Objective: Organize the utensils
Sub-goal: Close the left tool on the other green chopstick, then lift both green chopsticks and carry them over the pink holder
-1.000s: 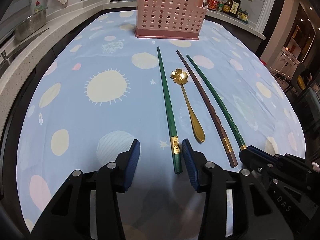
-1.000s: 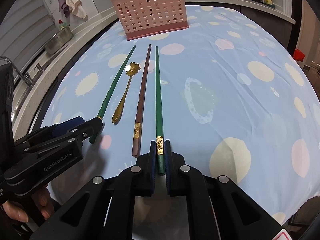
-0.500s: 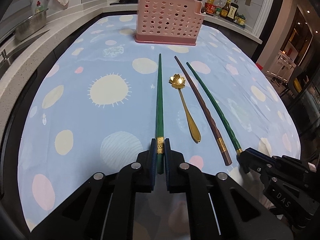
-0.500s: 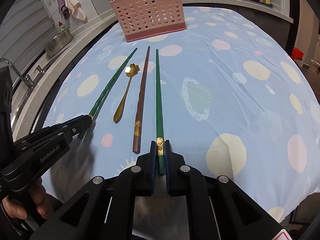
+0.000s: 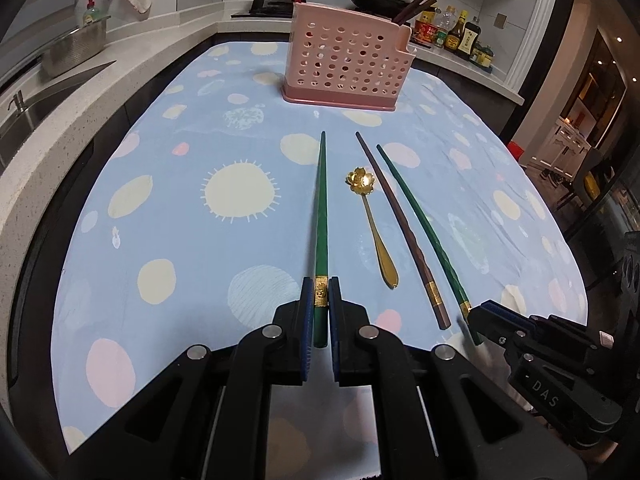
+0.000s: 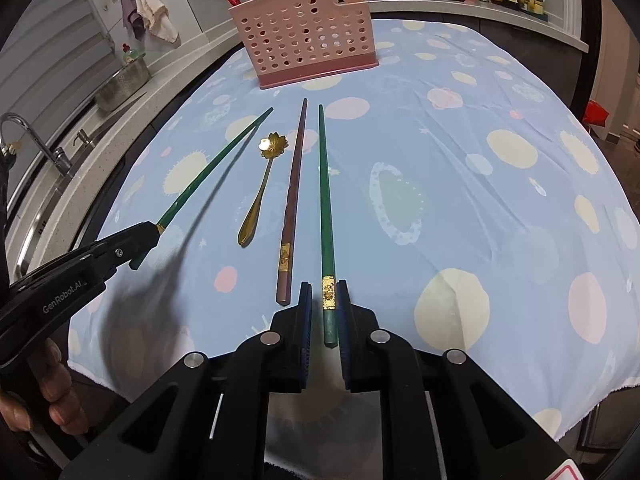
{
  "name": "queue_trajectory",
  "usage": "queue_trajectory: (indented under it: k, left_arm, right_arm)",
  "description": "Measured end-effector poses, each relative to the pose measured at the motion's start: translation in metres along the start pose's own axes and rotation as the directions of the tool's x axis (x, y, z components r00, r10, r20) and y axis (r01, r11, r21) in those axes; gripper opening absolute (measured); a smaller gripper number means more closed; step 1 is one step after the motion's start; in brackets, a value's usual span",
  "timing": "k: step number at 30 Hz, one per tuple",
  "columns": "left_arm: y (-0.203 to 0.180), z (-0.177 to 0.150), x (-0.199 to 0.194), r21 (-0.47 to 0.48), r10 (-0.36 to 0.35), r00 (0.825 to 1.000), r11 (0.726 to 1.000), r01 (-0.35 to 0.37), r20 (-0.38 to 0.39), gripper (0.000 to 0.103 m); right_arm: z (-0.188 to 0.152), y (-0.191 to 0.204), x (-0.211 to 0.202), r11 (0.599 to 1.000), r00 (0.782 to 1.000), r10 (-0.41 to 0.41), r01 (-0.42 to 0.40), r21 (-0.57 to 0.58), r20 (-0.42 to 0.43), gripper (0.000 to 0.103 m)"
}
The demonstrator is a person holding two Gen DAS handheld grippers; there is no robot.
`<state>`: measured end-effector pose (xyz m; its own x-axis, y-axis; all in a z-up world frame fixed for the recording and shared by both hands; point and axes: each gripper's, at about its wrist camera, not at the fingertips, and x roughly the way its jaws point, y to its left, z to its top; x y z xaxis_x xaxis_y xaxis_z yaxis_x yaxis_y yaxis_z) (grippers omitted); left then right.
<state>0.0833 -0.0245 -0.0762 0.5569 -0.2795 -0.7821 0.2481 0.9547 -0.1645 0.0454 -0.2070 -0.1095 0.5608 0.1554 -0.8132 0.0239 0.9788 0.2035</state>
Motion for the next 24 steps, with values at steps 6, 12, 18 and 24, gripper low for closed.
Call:
queue_trajectory:
  k: [6,12,18,24]
  left_arm:
    - [0.000,-0.004,0.005,0.003,-0.001,1.000,1.000,0.001,-0.016,0.007]
    - [0.002,-0.005,0.008,-0.002,-0.001,1.000,1.000,0.001,-0.026,0.007]
    - [0.003,0.001,-0.008,-0.009,-0.008,1.000,1.000,0.008,0.006,0.007]
    - [0.006,0.024,-0.043,-0.034,-0.014,0.996,0.999,0.017,0.093,0.007]
  right_arm:
    - [0.000,0.000,0.010,1.000,1.000,-0.008,0.007,-0.008,-0.019,0.014]
    - [0.002,-0.001,0.011,1.000,1.000,-0.017,0.017,-0.014,-0.009,0.008]
    - [0.009,-0.004,-0.012,1.000,0.999,-0.022,0.022,0.002,0.044,0.008]
    - [0.031,-0.007,-0.052,1.000,0.988,-0.015,0.011,0.027,0.155,0.008]
